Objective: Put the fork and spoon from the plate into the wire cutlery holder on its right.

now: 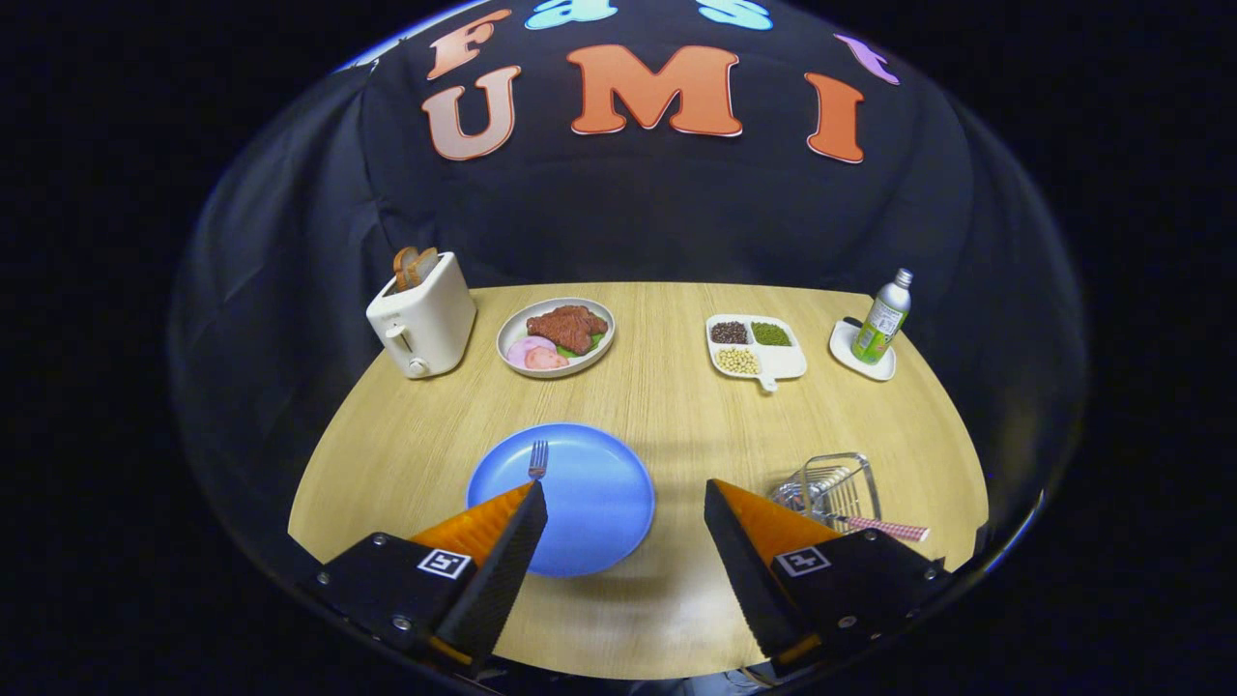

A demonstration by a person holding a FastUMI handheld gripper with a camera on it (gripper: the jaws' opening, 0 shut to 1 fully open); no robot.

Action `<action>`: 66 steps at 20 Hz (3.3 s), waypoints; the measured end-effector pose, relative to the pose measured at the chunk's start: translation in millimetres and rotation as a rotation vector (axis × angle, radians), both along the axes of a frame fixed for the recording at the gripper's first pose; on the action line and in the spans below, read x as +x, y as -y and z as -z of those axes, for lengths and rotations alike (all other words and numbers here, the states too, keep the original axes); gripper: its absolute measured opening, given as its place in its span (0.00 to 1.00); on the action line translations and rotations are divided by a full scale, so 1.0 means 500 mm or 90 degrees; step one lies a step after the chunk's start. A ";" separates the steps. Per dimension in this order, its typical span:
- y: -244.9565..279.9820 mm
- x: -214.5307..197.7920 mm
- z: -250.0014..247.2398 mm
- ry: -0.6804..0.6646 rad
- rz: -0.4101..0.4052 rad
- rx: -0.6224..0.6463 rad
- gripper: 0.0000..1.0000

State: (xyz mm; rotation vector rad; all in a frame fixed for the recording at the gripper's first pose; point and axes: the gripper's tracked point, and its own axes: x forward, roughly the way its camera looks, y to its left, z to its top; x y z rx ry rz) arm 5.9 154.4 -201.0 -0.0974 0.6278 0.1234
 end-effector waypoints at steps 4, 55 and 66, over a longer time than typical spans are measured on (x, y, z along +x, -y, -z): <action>-0.078 0.001 0.045 0.007 0.013 0.036 0.98; 0.241 -0.050 -0.029 -0.120 -0.011 -0.037 0.06; 0.388 -0.063 -0.057 -0.271 -0.085 -0.136 0.05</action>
